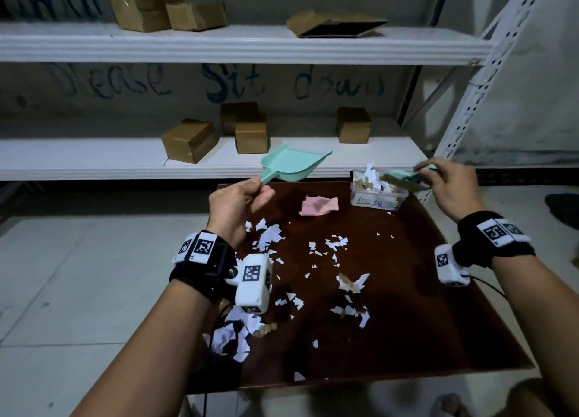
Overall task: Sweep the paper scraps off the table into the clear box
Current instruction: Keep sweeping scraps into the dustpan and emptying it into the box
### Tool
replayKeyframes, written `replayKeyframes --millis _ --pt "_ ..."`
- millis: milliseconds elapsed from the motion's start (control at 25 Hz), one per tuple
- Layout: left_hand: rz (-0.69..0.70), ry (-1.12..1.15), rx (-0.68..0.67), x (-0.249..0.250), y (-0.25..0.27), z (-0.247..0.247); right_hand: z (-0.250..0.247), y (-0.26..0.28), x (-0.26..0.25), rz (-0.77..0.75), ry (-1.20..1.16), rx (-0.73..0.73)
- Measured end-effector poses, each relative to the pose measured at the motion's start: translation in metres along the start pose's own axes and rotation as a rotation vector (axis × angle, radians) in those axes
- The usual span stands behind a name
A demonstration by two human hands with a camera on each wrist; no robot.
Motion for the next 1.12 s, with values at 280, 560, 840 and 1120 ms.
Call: replayKeyframes --millis 280,560,840,1120 --pt "0.031 -0.04 0.038 0.002 0.015 -0.017 0.038 0.031 0.056 0.059 0.245 -0.251" --pt "0.017 -0.083 0.011 -0.002 0.01 -0.009 0.08 0.022 0.069 0.009 0.267 -0.242" --pt "0.038 -0.109 -0.001 0.003 -0.005 -0.009 0.104 0.023 0.079 0.101 0.476 -0.345" --pt "0.037 -0.13 -0.031 0.014 0.003 -0.015 0.081 0.07 0.025 -0.076 0.482 -0.539"
Point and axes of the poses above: each hand's wrist, its own y-axis away from the middle knuckle, its own z-axis out of the palm, x = y × z, the point moved 3 cm from there along -y, towards the middle knuckle, and after that the axes turned 13 degrees about z, right-handed, at the moved point
